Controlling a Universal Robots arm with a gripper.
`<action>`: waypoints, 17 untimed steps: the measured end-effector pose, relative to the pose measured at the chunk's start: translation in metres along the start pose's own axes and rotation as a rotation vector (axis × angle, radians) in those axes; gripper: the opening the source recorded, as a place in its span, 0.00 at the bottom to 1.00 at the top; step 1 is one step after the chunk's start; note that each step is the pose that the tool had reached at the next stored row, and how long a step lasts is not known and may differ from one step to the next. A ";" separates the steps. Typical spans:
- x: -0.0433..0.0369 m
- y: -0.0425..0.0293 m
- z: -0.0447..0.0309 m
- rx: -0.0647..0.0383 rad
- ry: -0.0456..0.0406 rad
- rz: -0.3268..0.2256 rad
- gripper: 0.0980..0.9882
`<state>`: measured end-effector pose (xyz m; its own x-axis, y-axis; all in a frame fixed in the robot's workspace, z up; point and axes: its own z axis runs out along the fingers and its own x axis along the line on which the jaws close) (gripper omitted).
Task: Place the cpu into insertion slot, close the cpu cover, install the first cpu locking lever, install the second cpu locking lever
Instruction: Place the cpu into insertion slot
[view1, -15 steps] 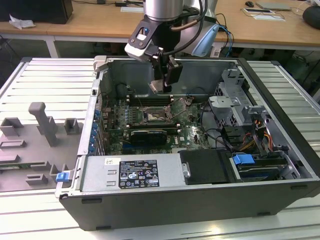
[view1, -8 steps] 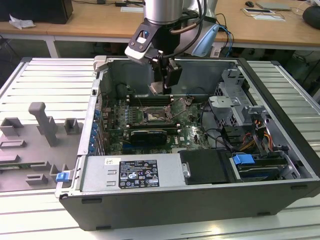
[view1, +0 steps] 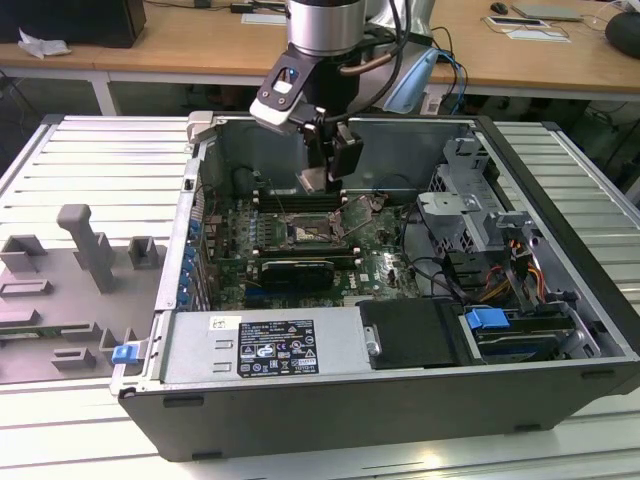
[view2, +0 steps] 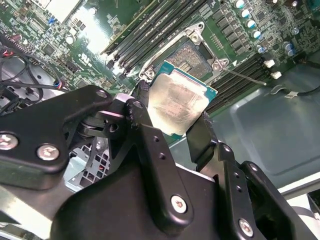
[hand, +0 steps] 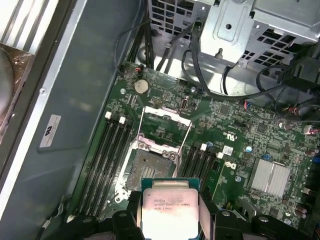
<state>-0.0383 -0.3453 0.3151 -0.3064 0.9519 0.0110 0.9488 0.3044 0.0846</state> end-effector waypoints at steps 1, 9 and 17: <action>0.0000 -0.0001 0.0010 0.000 -0.0025 0.030 0.50; 0.0000 -0.0003 0.0036 -0.001 -0.0081 0.096 0.50; -0.0001 -0.0005 0.0060 -0.001 -0.0097 0.114 0.50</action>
<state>-0.0383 -0.3453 0.3090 -0.1953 0.9807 0.0110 0.9774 0.1937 0.0844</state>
